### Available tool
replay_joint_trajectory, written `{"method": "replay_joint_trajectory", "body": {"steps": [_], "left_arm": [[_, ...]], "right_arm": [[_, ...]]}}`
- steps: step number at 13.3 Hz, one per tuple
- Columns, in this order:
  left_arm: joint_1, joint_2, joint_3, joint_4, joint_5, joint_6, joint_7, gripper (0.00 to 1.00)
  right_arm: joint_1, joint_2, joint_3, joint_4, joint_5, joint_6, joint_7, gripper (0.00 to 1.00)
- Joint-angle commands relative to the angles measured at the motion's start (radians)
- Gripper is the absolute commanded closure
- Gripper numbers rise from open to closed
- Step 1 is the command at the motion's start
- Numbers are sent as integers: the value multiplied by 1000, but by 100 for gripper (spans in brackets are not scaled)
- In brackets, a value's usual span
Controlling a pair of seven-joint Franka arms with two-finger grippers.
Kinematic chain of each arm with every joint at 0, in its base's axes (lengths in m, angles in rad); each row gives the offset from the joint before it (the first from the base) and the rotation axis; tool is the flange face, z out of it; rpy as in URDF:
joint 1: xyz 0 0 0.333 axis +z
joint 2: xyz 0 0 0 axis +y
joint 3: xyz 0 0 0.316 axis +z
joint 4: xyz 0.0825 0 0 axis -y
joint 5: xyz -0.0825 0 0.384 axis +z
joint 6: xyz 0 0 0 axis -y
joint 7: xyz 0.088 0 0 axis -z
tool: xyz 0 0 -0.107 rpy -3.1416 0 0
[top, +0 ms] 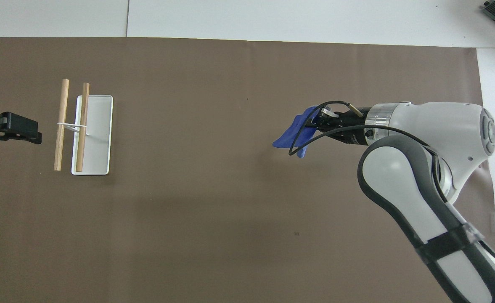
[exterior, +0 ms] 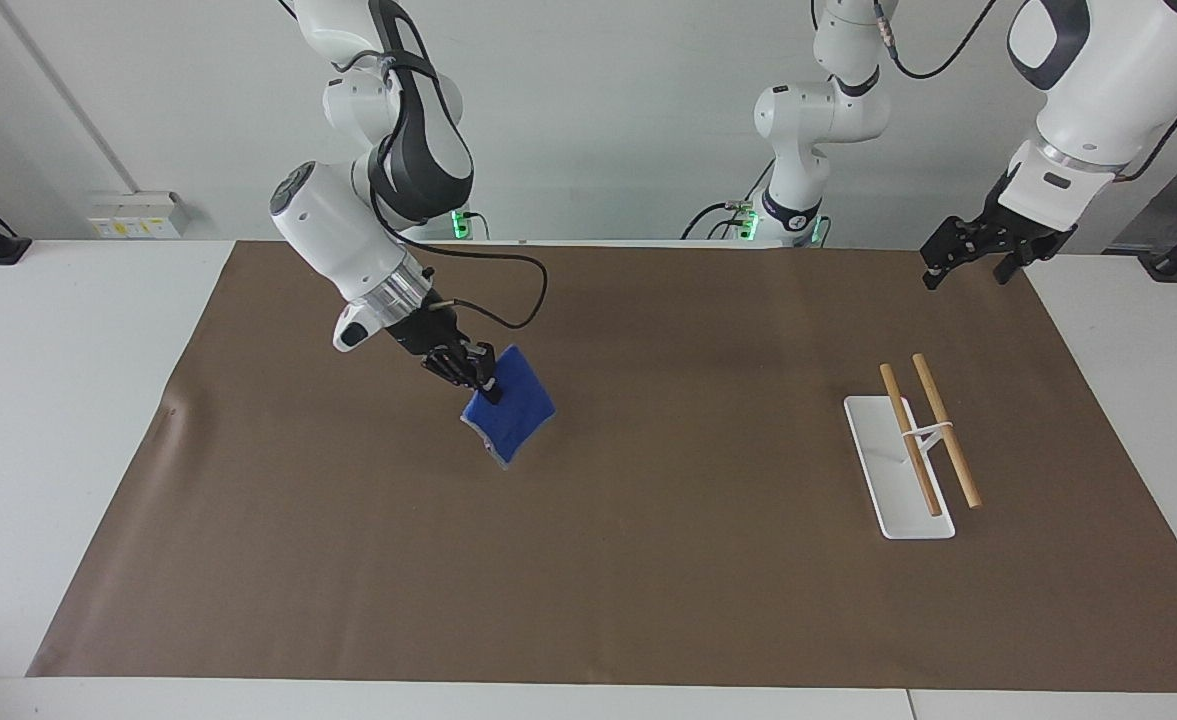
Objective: Right arm passes towel to left arm to hang
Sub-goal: 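Lift the blue towel with the right gripper toward the table center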
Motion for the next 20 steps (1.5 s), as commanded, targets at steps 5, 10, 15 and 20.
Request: {"method": "replay_joint_trajectory", "body": {"steps": [5,10,15,20], "left_arm": [[3,-23,2,-20,-9,-9,-3,0],[3,-21,3,-20,-9,-9,-1,0],[-1,-21,-4,-17,-9,2,-4,0],[1,-47,3,-69,-18,11,-62,0]], "right_arm": [[-10,24,85,79,460,-7,324,100],[31,25,105,105,727,22,528,100],[189,30,105,113,847,230,568,100],[203,42,105,113,873,256,639,100]]}}
